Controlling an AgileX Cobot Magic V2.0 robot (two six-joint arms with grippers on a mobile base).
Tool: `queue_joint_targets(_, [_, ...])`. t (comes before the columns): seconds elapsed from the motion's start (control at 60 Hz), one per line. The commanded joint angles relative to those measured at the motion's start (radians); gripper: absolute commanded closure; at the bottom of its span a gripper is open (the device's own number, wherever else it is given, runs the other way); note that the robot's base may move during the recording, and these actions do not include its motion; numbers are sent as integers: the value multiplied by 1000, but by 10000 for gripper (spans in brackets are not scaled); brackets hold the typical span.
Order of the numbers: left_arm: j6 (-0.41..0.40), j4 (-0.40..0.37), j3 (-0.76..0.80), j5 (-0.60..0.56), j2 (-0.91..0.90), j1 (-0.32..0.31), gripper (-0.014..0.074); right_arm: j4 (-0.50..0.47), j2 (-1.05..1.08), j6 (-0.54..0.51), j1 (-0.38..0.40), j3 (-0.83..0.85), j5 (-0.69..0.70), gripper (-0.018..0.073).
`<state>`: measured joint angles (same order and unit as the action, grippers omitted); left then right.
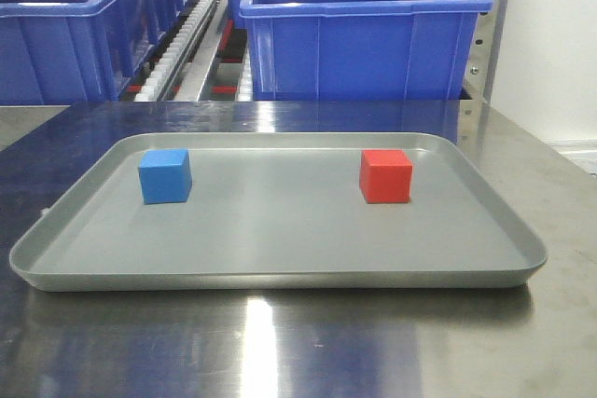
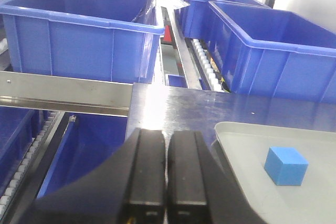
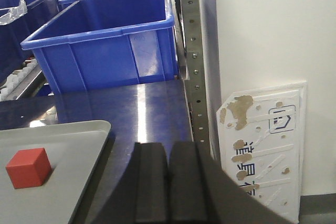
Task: Sort and place red and blue blocks on shelf
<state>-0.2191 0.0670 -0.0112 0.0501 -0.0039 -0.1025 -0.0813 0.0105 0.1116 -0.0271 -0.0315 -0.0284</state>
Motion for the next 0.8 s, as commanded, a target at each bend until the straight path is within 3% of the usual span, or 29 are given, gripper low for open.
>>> queue_joint_targets(0.0, [0,-6,-20,-81,-14,-2,474,10,20,-6,4,24,57,511])
queue_joint_targets(0.417, [0,-6,-20,-81,-14,-2,474,-57,8,-2,3,25,60,511])
queue_joint_targets(0.55, [0,-6,-20,-81,-14,-2,474,-139,-109,47,3,75,28,511])
queue_joint_targets(0.784, [0,-6,-20,-81,-14,-2,474,-144,-418,47,3,295,-86,511])
